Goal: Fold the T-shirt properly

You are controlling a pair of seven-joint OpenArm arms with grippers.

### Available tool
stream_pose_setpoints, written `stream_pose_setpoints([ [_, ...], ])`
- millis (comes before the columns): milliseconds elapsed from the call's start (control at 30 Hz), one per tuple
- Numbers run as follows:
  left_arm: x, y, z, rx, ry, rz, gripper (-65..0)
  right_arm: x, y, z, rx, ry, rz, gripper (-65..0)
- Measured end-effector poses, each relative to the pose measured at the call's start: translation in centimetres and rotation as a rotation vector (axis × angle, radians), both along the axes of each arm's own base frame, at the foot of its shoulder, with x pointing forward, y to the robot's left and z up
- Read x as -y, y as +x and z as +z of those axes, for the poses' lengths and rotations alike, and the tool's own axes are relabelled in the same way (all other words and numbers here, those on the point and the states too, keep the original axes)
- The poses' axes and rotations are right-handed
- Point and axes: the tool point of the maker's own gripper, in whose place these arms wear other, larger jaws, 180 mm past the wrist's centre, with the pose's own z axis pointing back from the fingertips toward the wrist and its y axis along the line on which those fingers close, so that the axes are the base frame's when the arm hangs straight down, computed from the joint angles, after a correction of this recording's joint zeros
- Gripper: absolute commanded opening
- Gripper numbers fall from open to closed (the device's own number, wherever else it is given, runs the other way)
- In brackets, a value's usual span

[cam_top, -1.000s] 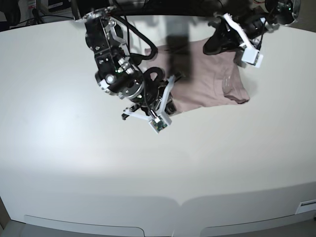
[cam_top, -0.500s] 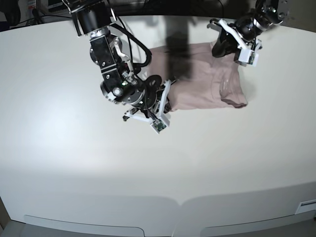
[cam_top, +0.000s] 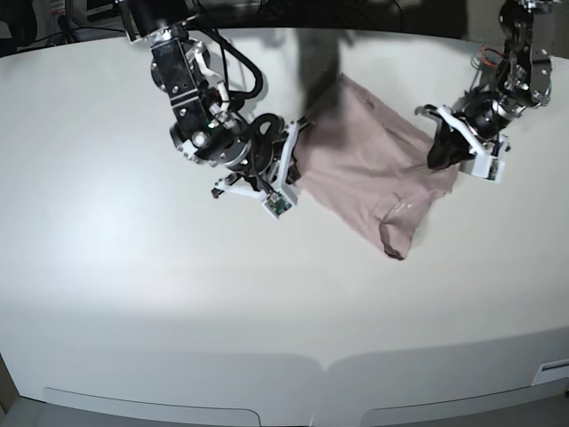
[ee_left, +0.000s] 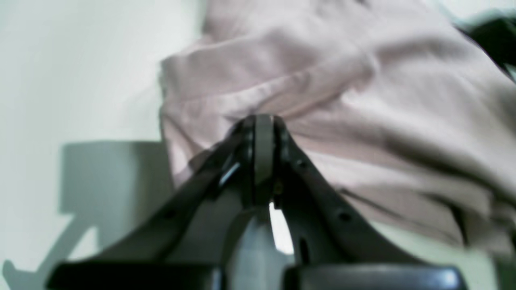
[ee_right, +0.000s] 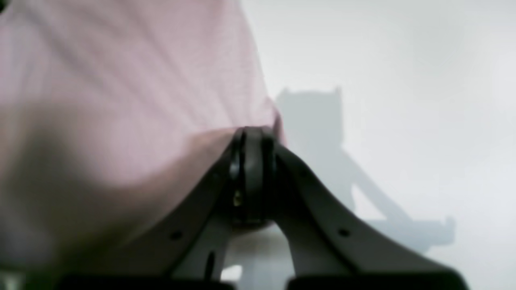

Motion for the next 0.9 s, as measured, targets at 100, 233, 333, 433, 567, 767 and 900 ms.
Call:
stream_pose_setpoints([
  [100,-0.9,1.5,0.1,0.004,0.028,0.016,-65.0,-0.7,-1.8,-0.5,-0.015,0.043,0.0,-65.0],
  [233,-1.5,3.4,0.4,0.009,0.055,0.023,-65.0,-1.3,-4.0,-1.2,-0.033,0.093,-0.01,-65.0],
  [333,-1.8,4.4,0.7,0.025,0.07,0.035,-65.0,-2.4,-5.8,-1.5,-0.058,0.134,-0.021,-65.0],
  [433,-1.8,5.3,1.1,0.036,0.086,0.036,-65.0,-4.0,-7.0,-1.5,-0.064,0.163,-0.012,-65.0],
  [567,-2.2,6.6,1.6,0.041,0.114,0.047,-65.0,-6.5,-8.5,-1.1,-0.089,0.218,-0.007,-65.0],
  [767,-2.8,8.5,2.8,0.064,0.137,0.053,-65.0,-9.0,-9.8,-0.5,-0.103,0.246,0.05,-65.0],
  [900,-3.1,8.7,3.3,0.045,0.153,0.047,-65.0,-9.6,-10.1,-0.3,-0.099,0.244,0.075,-65.0],
])
